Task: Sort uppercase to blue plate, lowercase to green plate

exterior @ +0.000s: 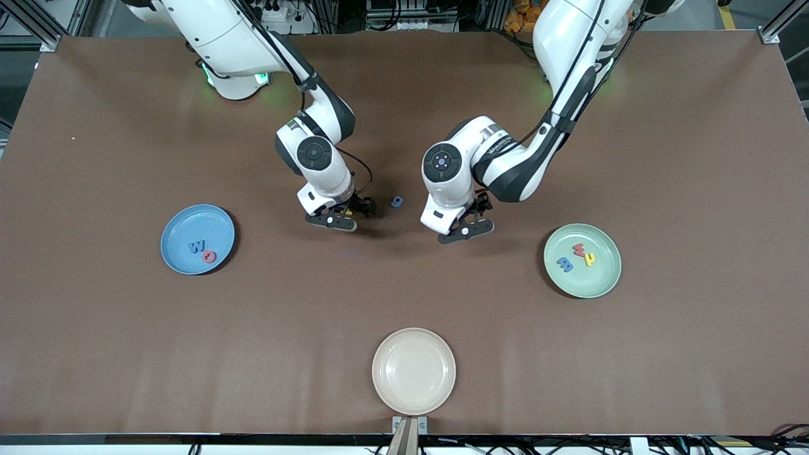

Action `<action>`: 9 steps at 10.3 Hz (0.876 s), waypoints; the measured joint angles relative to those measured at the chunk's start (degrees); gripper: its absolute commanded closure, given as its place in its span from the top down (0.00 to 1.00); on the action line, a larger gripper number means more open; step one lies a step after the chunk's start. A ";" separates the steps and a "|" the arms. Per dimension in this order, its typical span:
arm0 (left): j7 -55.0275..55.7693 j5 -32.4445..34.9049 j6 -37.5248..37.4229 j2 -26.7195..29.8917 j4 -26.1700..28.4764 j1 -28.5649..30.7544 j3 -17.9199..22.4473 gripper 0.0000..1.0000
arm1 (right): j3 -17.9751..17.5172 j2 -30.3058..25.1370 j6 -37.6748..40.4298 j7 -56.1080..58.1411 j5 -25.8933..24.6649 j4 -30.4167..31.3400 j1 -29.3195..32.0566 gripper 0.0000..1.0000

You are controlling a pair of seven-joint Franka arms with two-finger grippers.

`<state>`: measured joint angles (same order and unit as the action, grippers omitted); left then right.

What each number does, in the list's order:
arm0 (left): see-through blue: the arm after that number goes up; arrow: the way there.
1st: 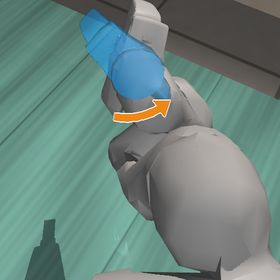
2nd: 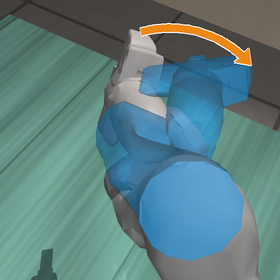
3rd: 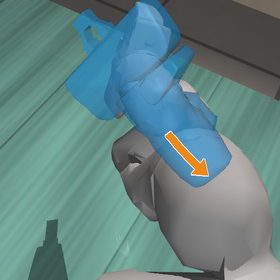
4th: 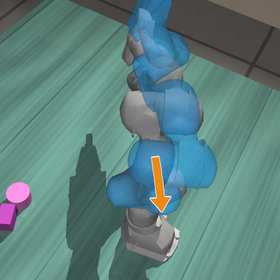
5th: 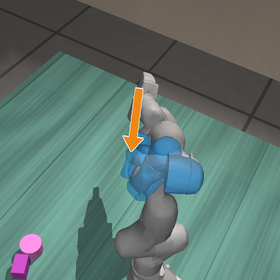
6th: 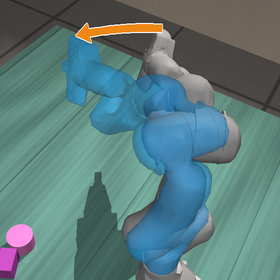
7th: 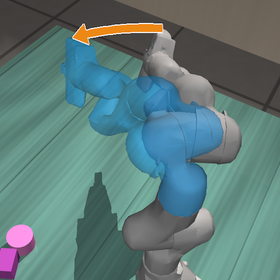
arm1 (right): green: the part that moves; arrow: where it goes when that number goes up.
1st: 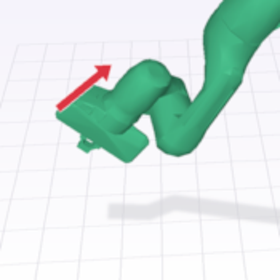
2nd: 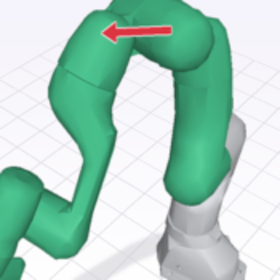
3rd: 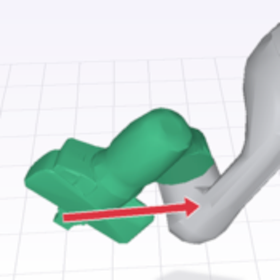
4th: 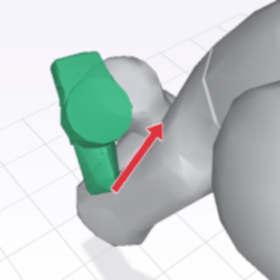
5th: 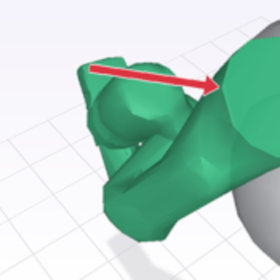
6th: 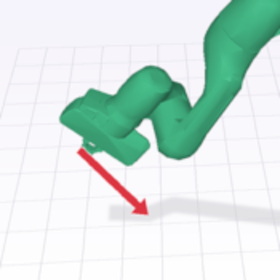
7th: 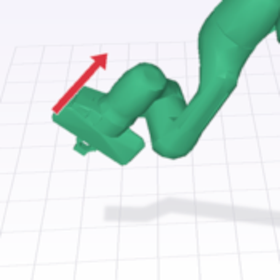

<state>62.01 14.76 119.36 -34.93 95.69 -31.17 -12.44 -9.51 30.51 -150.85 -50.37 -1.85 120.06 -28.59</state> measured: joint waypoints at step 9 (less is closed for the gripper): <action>-7.11 0.01 9.37 5.87 7.04 2.02 -1.68 1.00 | -0.28 -0.40 1.67 0.05 -0.45 0.26 -0.13 1.00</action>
<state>54.90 14.76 128.73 -29.06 102.73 -29.15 -14.13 -9.79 30.11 -149.18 -50.32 -2.31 120.32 -28.73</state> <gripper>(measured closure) 0.000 0.000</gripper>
